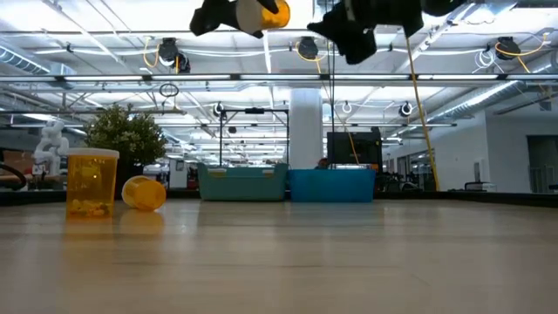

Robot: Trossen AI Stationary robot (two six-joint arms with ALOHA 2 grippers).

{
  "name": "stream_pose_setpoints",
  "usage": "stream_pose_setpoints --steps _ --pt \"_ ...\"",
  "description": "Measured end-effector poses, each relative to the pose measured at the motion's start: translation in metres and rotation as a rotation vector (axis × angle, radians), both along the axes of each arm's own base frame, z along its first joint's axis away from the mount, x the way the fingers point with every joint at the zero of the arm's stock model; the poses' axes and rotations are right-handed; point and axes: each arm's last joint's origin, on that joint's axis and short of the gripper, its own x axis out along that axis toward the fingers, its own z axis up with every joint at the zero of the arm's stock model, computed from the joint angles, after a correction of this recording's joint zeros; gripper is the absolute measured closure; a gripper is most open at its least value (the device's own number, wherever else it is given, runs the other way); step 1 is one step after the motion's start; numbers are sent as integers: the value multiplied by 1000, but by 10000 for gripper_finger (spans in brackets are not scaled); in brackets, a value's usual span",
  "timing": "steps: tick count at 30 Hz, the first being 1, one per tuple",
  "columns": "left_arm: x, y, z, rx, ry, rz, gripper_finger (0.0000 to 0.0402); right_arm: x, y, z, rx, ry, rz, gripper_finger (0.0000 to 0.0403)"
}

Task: Pick and place medicine bottles into bin by pill shape (circle, oval)
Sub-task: Put the large orange capsule bottle into the green bin

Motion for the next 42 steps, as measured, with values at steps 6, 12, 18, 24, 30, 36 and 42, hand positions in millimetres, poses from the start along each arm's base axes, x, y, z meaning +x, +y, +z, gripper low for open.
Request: stream_pose_setpoints --steps 6,12,18,24,30,36,42 --pt "2 4 -3 6 12 -15 205 19 -2 -24 23 55 13 9" --pt "2 8 -3 33 18 -28 211 34 -6 -31 67 -2 9 9" --pt "3 15 -4 47 26 -28 205 42 -7 -40 84 7 -5 16" --pt "3 17 -4 54 32 -53 206 41 -11 -39 58 -4 -46 56" --pt "3 19 -4 71 39 -67 210 41 -13 -39 41 -11 -55 105" --pt "3 22 -5 80 43 -68 205 41 -13 -39 32 -16 -56 148" --pt "3 22 -5 86 48 -73 206 41 -13 -39 11 -23 -65 186"
